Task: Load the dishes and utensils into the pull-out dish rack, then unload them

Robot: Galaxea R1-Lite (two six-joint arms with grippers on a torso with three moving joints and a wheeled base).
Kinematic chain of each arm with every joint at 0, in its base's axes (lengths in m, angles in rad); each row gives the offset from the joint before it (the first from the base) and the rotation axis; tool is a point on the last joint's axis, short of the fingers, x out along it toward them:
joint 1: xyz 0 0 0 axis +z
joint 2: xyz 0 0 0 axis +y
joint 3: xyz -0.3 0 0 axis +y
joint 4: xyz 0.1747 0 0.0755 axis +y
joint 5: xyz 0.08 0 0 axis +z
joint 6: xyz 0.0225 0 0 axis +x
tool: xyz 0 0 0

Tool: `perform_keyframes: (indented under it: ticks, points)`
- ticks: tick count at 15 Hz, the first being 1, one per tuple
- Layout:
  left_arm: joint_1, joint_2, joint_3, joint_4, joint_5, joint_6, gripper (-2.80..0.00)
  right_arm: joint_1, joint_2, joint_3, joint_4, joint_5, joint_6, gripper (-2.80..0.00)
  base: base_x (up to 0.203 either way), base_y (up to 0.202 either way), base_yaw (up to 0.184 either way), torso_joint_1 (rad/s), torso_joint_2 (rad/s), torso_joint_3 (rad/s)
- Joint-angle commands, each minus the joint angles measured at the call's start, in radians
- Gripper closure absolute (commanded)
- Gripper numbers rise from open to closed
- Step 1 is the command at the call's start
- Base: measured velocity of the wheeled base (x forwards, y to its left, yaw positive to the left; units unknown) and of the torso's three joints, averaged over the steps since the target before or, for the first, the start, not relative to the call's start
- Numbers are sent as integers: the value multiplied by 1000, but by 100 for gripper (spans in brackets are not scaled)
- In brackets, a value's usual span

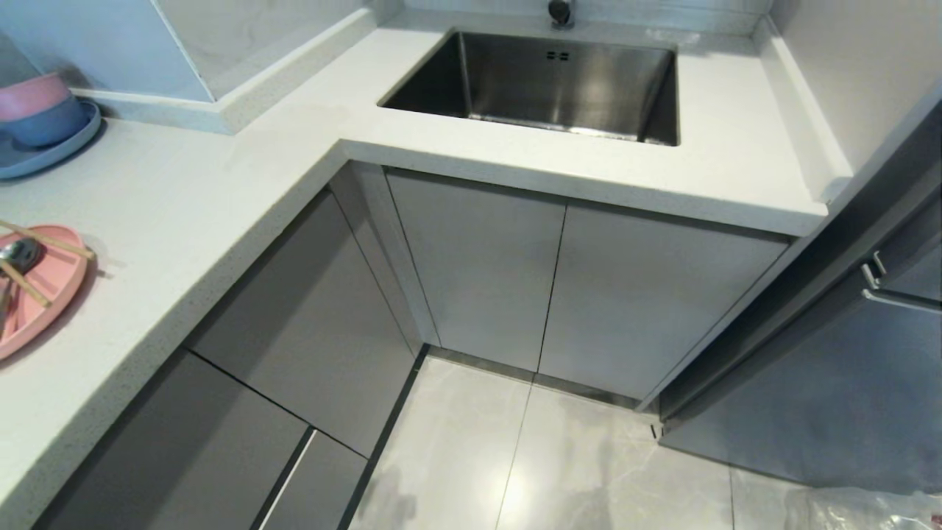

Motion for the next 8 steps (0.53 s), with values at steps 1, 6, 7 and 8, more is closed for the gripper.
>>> perform_keyframes:
  ticks: [1,6,7,8]
  points:
    - [0,1,0,0,0,1,0,0,1,2,0,0,0,0,0,0,0,2,2,193]
    - [0,1,0,0,0,1,0,0,1,2,0,0,0,0,0,0,0,3,3,203]
    - [0,1,-1,0,0,1,0,0,1,2,0,0,0,0,0,0,0,10,2,203]
    - [0,1,0,0,0,1,0,0,1,2,0,0,0,0,0,0,0,6,4,204]
